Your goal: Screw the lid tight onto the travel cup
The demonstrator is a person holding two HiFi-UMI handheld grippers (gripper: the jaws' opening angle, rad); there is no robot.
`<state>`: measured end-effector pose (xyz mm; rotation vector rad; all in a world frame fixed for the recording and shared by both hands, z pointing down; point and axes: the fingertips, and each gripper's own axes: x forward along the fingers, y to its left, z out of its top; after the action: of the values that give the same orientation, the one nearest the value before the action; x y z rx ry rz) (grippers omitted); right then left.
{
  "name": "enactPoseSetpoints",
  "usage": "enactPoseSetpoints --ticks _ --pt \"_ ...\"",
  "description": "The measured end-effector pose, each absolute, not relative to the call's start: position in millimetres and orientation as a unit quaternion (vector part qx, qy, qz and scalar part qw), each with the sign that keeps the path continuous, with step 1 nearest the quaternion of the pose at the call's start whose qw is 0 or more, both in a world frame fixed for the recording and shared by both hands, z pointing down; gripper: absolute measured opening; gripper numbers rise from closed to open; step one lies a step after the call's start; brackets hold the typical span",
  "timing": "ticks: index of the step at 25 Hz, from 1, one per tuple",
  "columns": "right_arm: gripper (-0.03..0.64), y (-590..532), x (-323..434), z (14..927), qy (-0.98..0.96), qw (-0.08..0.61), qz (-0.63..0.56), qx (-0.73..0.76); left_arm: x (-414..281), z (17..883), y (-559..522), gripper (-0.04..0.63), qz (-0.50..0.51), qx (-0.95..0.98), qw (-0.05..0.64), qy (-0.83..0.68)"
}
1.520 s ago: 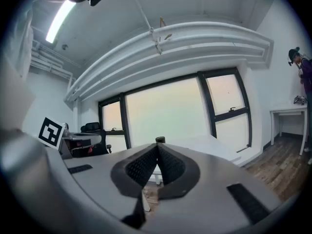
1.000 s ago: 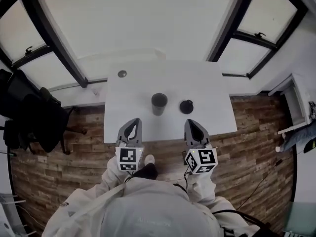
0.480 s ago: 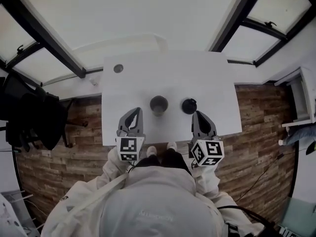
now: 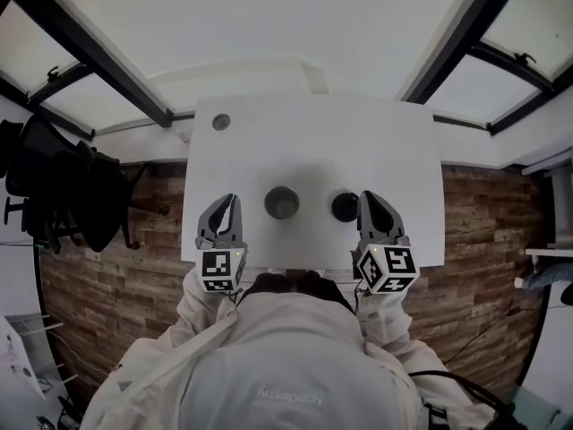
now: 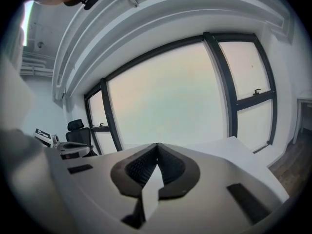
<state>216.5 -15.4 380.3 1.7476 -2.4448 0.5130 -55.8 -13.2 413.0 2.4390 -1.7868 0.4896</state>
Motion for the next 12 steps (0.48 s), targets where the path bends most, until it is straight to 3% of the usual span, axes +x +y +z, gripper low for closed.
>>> enactPoseSetpoints --ticks 6,12 --pt "0.021 -29 230 396 -0.781 0.048 0.191 0.592 -53 423 -22 0.026 0.148 0.825 0.061 -0.542" --pt "0.021 -26 218 405 -0.762 0.064 0.192 0.615 -52 458 -12 0.287 0.181 0.88 0.057 -0.436"
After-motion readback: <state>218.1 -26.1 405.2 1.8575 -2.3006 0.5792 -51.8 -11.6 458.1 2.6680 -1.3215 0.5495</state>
